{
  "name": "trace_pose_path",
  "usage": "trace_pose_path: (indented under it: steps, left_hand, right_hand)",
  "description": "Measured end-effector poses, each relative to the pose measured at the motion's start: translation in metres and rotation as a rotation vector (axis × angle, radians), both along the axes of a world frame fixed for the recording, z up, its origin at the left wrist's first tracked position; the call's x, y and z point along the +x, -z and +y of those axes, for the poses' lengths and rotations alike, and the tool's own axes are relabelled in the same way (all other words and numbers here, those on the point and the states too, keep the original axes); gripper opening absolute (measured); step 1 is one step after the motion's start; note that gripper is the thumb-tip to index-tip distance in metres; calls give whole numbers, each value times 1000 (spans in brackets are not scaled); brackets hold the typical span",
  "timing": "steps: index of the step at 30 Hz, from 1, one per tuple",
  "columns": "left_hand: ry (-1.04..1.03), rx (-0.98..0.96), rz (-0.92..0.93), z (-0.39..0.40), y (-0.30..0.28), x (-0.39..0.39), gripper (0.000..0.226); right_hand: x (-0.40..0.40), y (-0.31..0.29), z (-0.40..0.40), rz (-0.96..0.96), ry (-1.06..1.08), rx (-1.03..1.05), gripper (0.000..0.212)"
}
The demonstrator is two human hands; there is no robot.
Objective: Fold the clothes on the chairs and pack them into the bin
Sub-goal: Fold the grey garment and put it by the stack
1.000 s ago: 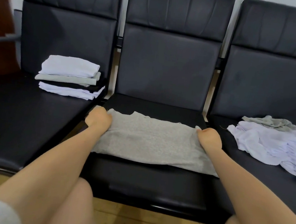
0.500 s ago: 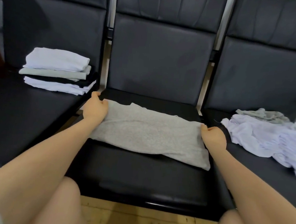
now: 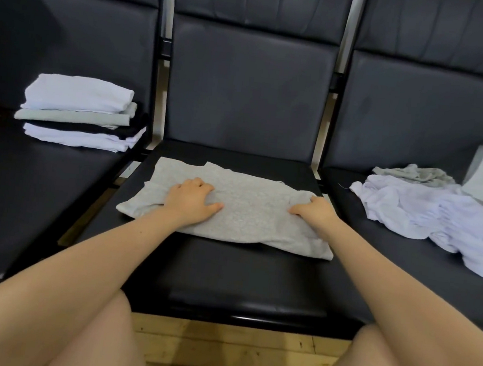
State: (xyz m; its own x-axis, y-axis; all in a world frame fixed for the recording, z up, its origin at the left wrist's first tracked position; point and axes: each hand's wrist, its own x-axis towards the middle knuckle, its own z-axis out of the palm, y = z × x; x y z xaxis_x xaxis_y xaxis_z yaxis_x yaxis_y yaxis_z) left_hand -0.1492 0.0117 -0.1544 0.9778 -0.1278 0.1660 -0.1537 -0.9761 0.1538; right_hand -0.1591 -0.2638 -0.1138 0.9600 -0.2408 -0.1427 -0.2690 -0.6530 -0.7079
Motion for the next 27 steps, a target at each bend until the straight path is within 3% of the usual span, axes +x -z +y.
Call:
trace_pose_path:
  steps: [2,4,8,11,15,17,20,23,27]
  left_hand:
    - [-3,-46,-22,1,-1,2,58]
    - [8,-136,-32,3,-1,3,49]
    - [0,-536,-74,10,-6,3,31]
    - [-75,-752,-93,17,-12,4,31]
    - [-102,-919,26,22,-12,4,34]
    - [-94,-872,65,20,-11,5,37]
    - [-140,-792,117,11,-14,11,46]
    - [-167,-668,137,4,-14,13,49]
    - [-88,-375,35,-3,-13,11,42]
  right_hand:
    - [2,-9,0,37,64,148,46]
    - [5,-19,2,41,92,163,48]
    - [12,-39,35,-36,112,255,37]
    - [15,-53,73,-45,-50,341,36]
    - [10,-61,106,164,-368,620,41]
    - [11,-56,106,121,-380,631,36]
    - [14,-43,89,-14,-183,561,31]
    - [11,-20,64,27,-32,424,31]
    - [8,2,48,84,-84,219,34]
